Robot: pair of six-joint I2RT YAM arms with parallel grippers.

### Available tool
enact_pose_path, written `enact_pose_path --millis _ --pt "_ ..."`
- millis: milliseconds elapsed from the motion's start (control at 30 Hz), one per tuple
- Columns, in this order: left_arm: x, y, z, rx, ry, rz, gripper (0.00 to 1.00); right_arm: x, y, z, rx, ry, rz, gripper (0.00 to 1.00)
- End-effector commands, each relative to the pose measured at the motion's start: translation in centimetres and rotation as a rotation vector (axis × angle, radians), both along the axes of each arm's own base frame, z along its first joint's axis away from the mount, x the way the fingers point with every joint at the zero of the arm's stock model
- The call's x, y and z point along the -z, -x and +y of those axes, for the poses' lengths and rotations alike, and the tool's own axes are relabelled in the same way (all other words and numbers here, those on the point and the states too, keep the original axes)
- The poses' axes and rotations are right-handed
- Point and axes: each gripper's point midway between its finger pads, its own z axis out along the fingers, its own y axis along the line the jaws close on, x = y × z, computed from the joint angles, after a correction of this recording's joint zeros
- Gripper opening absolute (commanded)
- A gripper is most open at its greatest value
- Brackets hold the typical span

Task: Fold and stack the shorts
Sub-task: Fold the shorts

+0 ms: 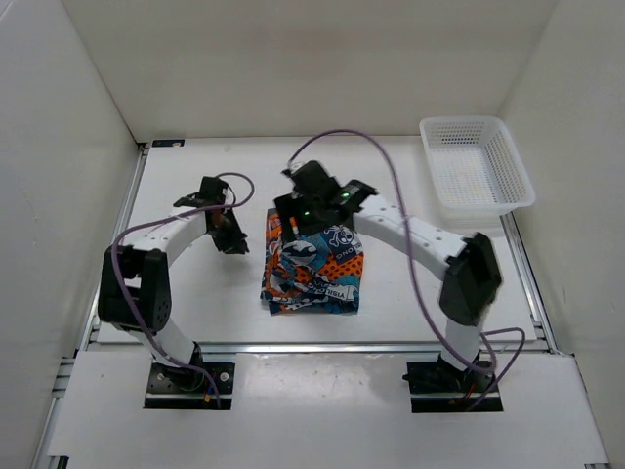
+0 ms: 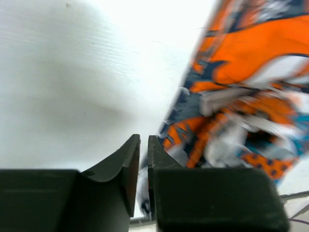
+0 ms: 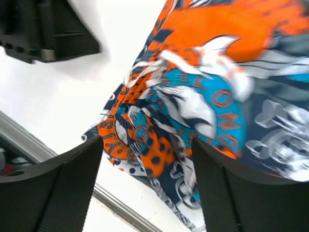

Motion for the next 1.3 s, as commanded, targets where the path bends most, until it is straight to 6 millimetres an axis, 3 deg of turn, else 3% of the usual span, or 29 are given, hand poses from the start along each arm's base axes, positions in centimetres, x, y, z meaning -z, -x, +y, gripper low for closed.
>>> enact_pose_path --millis 0,33,133,200,267,300,367,500,533,567,733,833,900,933,1067,1100,1133,1233,1267 --pt "-7.2 -1.8 0.3 0.034 -0.042 -0.18 0.25 -5.8 -2.8 -3.1 0.133 -0.157 -0.111 0.75" --pt "-8.1 -1.9 0.2 0.039 -0.055 -0.202 0.25 -4.8 -2.7 -5.7 0.184 -0.133 -0.095 0.72" --pt "-9.6 -1.6 -2.8 0.143 -0.041 -0.23 0.25 -4.1 -2.4 -10.8 0.313 -0.111 -0.068 0.71" --pt "-10.1 -0.9 -6.1 0.272 -0.004 -0.243 0.32 -2.1 -0.9 -14.1 0.376 -0.068 -0.022 0.68" --pt "-9.1 -0.3 -8.5 0.349 0.004 -0.205 0.32 -1.1 -0.6 -16.7 0.442 -0.053 0.003 0.66" --pt "-8.8 0.4 -10.2 0.4 0.007 -0.198 0.32 -1.5 -0.5 -18.1 0.48 -0.071 -0.006 0.64" --pt "-8.0 -0.1 -11.6 0.425 -0.004 -0.181 0.25 -0.1 0.9 -19.4 0.49 -0.056 0.033 0.61" --pt "-5.5 -2.1 -11.6 0.396 -0.067 -0.143 0.16 -0.4 1.5 -20.6 0.51 -0.057 0.032 0.57" --pt "-5.3 -3.2 -11.2 0.375 -0.088 -0.15 0.15 -0.2 1.8 -20.7 0.511 -0.047 0.042 0.55" --pt "-3.7 -3.8 -10.6 0.358 -0.118 -0.117 0.15 -0.1 2.0 -20.9 0.511 -0.038 0.05 0.55" --pt "1.0 -6.3 -7.2 0.289 -0.156 -0.013 0.11 -0.1 2.2 -21.9 0.54 -0.006 0.048 0.55" --pt "2.7 -6.9 -7.4 0.309 -0.168 0.013 0.11 -0.9 2.3 -22.2 0.537 0.001 0.035 0.59" --pt "1.5 -7.4 -7.9 0.322 -0.146 -0.02 0.11 -1.4 2.2 -23.1 0.555 0.022 0.017 0.64" --pt "0.6 -7.3 -8.4 0.333 -0.141 -0.04 0.11 -1.6 2.2 -23.3 0.563 0.031 0.01 0.72" --pt "-5.7 -7.1 -9.0 0.337 -0.104 -0.154 0.29 -3.7 2.3 -25.8 0.636 0.062 -0.056 0.96" --pt "-8.9 -7.3 -9.1 0.331 -0.088 -0.222 0.32 -4.0 2.2 -26.2 0.66 0.068 -0.067 0.98" --pt "-10.1 -6.7 -8.5 0.325 -0.1 -0.226 0.43 -4.9 2.1 -26.6 0.683 0.062 -0.09 1.0" --pt "-15.5 -5.8 -7.4 0.308 -0.09 -0.322 0.58 -5.7 2.3 -29.2 0.786 0.117 -0.141 1.0" --pt "-16.4 -5.1 -6.6 0.296 -0.091 -0.327 0.67 -5.9 2.5 -29.7 0.809 0.126 -0.154 1.0"
